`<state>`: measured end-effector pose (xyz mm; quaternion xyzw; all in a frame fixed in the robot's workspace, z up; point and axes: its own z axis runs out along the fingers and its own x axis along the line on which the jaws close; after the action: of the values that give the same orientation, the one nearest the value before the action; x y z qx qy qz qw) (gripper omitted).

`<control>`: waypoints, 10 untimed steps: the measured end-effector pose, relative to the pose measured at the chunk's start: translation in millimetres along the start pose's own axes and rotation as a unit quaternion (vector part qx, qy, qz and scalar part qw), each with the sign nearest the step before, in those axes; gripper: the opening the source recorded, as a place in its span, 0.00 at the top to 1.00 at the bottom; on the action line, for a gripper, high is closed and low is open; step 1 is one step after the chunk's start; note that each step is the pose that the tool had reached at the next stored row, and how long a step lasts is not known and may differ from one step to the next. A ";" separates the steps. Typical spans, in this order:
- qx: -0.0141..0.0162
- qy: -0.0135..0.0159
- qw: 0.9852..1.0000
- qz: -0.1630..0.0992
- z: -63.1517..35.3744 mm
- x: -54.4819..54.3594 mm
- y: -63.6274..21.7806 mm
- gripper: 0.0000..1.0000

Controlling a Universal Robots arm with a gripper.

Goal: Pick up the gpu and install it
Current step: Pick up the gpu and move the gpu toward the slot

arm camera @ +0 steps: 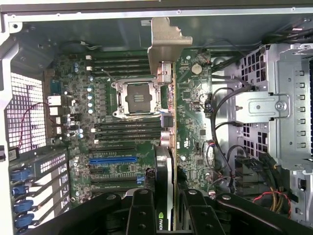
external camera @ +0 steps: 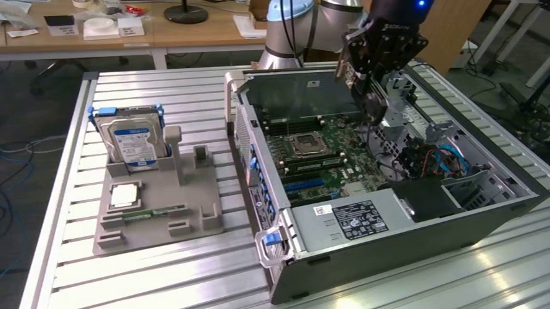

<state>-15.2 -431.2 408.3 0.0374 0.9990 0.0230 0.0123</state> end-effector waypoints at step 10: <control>0.000 0.000 1.000 0.000 0.1 -5.1 0.4 0.73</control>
<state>-10.1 -431.2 408.3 0.0374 0.9990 0.0230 0.0123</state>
